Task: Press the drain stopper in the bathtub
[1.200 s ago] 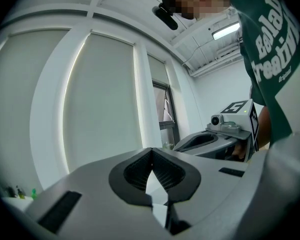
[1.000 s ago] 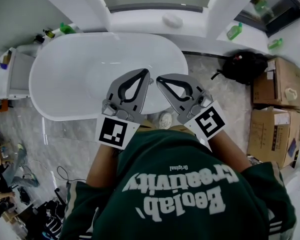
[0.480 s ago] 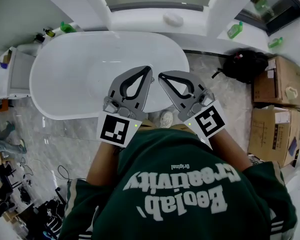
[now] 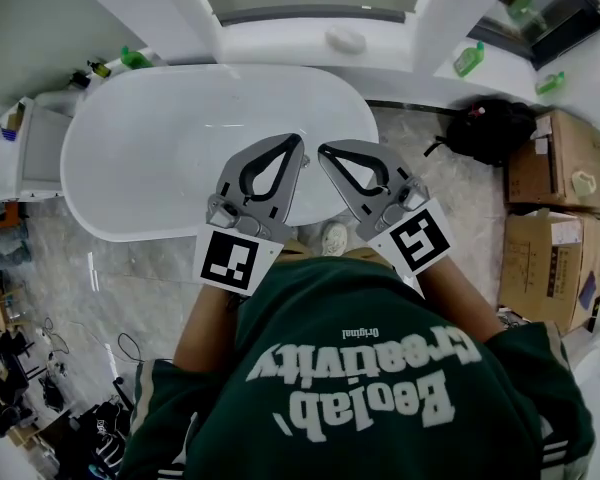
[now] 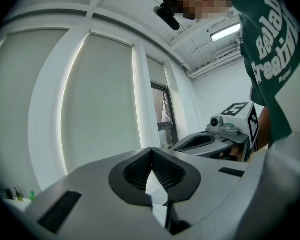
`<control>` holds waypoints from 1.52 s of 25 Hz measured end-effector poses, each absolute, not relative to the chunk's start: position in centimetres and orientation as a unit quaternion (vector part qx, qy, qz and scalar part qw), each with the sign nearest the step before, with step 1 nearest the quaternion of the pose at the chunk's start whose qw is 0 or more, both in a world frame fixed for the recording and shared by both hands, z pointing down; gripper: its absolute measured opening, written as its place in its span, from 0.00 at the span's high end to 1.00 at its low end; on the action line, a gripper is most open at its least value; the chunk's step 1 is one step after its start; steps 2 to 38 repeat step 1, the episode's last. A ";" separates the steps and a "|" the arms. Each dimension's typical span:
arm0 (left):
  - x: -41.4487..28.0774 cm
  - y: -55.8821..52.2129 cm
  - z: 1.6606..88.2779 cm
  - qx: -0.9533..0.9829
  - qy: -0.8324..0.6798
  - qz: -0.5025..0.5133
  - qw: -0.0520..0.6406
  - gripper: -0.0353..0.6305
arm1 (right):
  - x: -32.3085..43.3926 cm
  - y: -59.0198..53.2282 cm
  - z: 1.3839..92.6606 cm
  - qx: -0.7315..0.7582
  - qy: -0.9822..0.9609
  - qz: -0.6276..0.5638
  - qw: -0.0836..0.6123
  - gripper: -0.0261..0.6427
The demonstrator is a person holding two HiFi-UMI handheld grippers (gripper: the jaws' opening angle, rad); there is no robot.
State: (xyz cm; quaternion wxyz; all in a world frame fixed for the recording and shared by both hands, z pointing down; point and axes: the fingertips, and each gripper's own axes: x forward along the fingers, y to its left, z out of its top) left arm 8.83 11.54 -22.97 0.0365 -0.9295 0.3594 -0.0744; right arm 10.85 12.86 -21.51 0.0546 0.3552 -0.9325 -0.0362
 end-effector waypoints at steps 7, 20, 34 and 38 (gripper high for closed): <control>8.8 11.6 -22.9 -0.929 0.360 -0.074 0.036 0.94 | 10.8 12.9 -21.5 0.355 -0.932 -0.036 0.055 0.94; 8.8 11.6 -22.9 -0.929 0.360 -0.074 0.036 0.94 | 10.8 12.9 -21.5 0.355 -0.932 -0.036 0.055 0.94; 8.8 11.6 -22.9 -0.929 0.360 -0.074 0.036 0.94 | 10.8 12.9 -21.5 0.355 -0.932 -0.036 0.055 0.94; 8.8 11.6 -22.9 -0.929 0.360 -0.074 0.036 0.94 | 10.8 12.9 -21.5 0.355 -0.932 -0.036 0.055 0.94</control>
